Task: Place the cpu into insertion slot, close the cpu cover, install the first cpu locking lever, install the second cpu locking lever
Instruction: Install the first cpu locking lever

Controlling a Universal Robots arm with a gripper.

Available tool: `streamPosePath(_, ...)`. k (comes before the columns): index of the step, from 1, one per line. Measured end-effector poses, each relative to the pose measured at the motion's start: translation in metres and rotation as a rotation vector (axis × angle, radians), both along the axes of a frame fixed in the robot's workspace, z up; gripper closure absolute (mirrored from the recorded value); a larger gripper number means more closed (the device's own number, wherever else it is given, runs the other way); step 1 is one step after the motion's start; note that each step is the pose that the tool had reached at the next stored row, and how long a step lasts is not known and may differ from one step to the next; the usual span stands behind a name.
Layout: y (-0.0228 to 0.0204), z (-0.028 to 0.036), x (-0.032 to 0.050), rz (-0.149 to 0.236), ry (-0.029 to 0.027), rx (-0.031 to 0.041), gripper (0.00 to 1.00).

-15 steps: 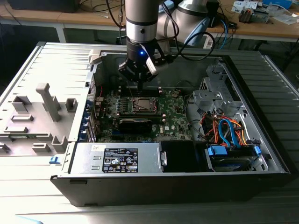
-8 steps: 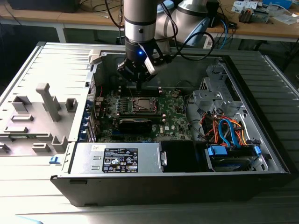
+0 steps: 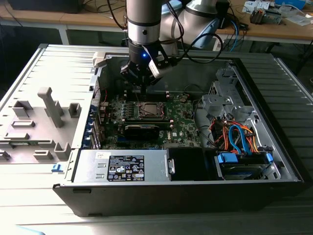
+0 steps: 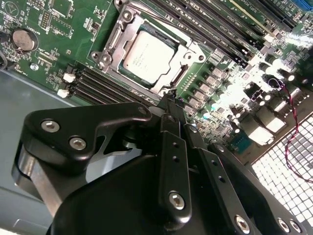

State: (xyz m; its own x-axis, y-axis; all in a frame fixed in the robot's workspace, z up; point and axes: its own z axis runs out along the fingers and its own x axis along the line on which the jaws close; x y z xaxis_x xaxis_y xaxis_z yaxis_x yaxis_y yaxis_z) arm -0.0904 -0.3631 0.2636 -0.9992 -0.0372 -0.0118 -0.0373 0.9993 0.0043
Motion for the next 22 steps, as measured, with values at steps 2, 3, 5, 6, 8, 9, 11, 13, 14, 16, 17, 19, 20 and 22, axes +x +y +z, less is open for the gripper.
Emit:
streamPosePath(2,0.0001,0.0000,-0.0015,0.000,0.0000,0.0000,0.89)
streamPosePath(3,0.0002,0.0000,-0.0020,0.000,0.0000,0.0000,0.89)
streamPosePath(5,0.0002,0.0000,-0.0028,0.000,0.0000,0.0000,0.89)
streamPosePath(6,0.0003,-0.0001,-0.0033,0.000,0.0000,0.0001,0.89)
streamPosePath(8,0.0004,-0.0001,-0.0041,0.000,0.0000,0.0000,0.89)
streamPosePath(9,0.0004,-0.0001,-0.0045,0.000,0.0000,0.0000,0.89)
streamPosePath(11,0.0005,-0.0001,-0.0053,0.000,0.0000,0.0000,0.89)
streamPosePath(13,0.0006,-0.0001,-0.0067,0.000,0.0000,0.0000,0.89)
streamPosePath(14,0.0008,-0.0001,-0.0074,0.000,0.0000,0.0000,0.89)
streamPosePath(16,0.0009,-0.0001,-0.0081,0.000,0.0001,0.0000,0.89)
streamPosePath(17,0.0010,-0.0001,-0.0085,0.000,0.0000,0.0000,0.89)
streamPosePath(19,0.0013,-0.0001,-0.0094,0.000,0.0001,-0.0001,0.89)
streamPosePath(20,0.0014,-0.0002,-0.0099,0.000,0.0000,0.0000,0.89)
streamPosePath(22,0.0018,-0.0002,-0.0109,0.000,0.0000,0.0000,0.89)
